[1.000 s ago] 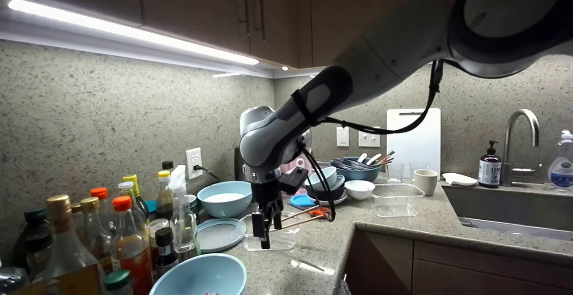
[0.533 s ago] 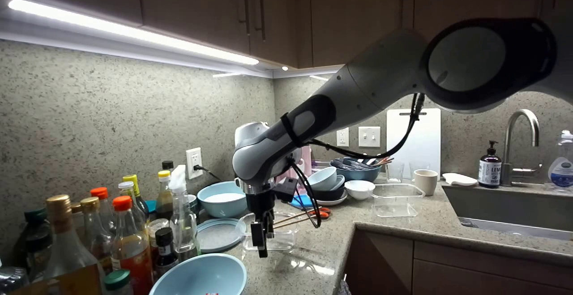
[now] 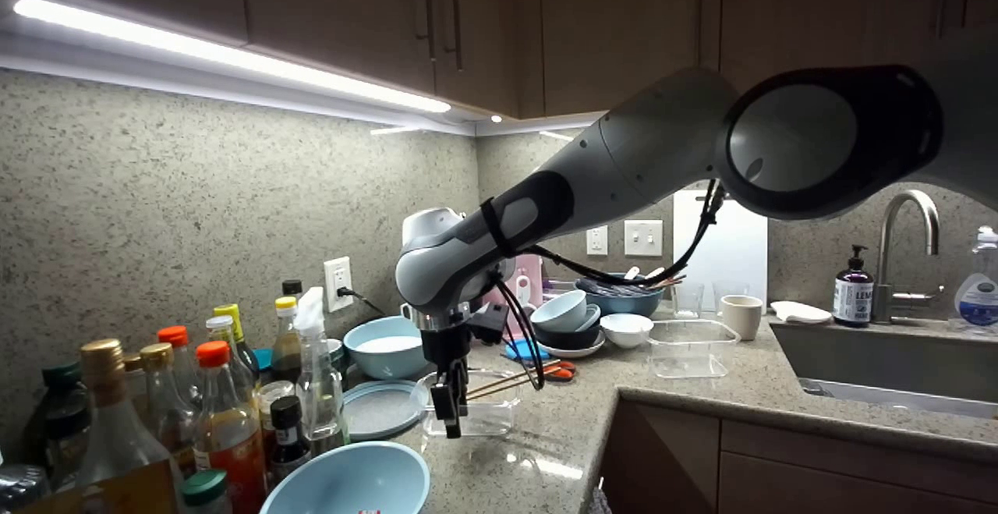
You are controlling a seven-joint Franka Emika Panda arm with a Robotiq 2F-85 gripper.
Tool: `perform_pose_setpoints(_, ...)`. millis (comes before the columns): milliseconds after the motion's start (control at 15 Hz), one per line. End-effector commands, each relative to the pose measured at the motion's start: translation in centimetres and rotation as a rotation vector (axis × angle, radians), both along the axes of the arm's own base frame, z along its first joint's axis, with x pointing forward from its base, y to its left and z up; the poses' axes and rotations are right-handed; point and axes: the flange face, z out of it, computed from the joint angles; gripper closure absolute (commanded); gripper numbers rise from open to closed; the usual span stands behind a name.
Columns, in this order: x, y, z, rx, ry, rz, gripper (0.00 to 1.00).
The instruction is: Stack up the containers on the table
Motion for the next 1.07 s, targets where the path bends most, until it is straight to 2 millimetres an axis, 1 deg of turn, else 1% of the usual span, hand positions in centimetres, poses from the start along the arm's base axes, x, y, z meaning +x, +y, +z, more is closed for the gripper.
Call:
perform_pose_setpoints(0,0.6,0.0,1.1,0.003,-0.003,0.028,0.65)
perform_pose_setpoints(267,1.0,-0.4,2.2,0.021,-0.016,0.022,0.92)
perform_pose_setpoints(333,1.1,-0.5,2.4,0.024,-0.02,0.021,0.96)
perform_pose_setpoints(533,1.3,-0.8,2.6,0.022,-0.019,0.009,1.0)
perform_pose_setpoints(600,1.2,-0.8,2.6,0.001,-0.015,0.011,0.96)
perform_pose_setpoints(667,1.1,-0.9,2.4,-0.027,0.0,0.0,0.67)
perform_pose_setpoints(733,1.2,-0.5,2.6,0.0,-0.026,-0.014,0.92)
perform_pose_setpoints(800,1.1,-0.7,2.5,-0.007,-0.015,-0.016,0.85)
perform_pose_setpoints(867,1.0,-0.8,2.4,-0.011,-0.01,-0.017,0.54)
perform_pose_setpoints(1000,1.1,-1.0,1.4,-0.014,0.003,-0.02,0.42)
